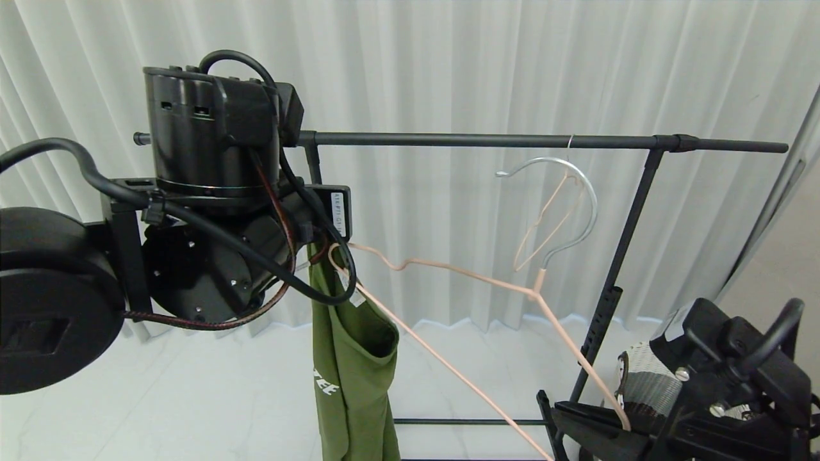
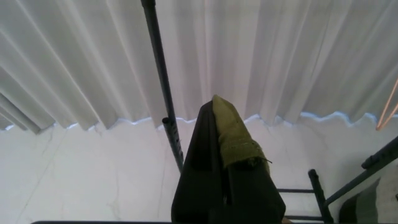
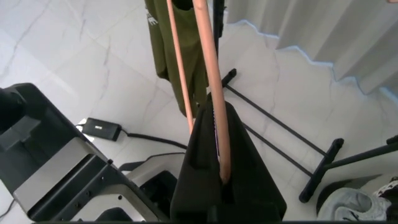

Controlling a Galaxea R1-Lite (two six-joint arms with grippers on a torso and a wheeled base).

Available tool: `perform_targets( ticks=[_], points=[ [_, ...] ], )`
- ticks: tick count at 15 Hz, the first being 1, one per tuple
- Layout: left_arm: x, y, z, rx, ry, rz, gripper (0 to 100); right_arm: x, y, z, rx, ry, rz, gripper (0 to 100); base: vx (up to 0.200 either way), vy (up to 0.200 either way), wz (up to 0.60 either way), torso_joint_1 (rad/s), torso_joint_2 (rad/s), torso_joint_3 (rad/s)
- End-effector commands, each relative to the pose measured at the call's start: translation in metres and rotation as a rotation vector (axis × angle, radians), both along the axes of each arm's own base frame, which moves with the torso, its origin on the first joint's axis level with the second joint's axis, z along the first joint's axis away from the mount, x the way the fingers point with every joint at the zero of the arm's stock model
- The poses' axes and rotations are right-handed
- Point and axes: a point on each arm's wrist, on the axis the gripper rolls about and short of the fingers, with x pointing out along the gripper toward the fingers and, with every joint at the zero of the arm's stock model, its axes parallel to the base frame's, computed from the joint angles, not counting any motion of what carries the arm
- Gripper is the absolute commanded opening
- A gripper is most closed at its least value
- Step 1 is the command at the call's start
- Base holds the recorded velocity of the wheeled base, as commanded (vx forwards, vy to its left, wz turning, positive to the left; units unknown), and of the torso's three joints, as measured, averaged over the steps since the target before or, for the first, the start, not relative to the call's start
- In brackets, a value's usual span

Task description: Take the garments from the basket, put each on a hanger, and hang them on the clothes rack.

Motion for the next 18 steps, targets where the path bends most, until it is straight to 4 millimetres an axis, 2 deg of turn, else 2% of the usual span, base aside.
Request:
perform_targets(
  ticks=[1,9,15,18],
  points=[
    [-0.003,-0.001,0.002,-0.003,-0.005,-0.009,0,0.002,0.003,0.0,0.006,-0.001,-0.005,0,0.0,0.0,0.0,0.0,0.0,0.0],
    [-0.024,-0.012,0.009,-0.007,-0.009,-0.082,0,0.018,0.033,0.0,0.06,-0.022,-0.025,0,0.0,0.0,0.0,0.0,0.0,0.0],
    [-0.062,-0.026,0.025,-0.05,-0.049,-0.223,0,0.038,0.043,0.005,0.065,-0.03,-0.076,0,0.0,0.0,0.0,0.0,0.0,0.0],
    [-0.073,-0.031,0.03,-0.067,-0.061,-0.27,0,0.041,0.046,0.008,0.066,-0.041,-0.063,0,0.0,0.0,0.0,0.0,0.0,0.0]
  ],
)
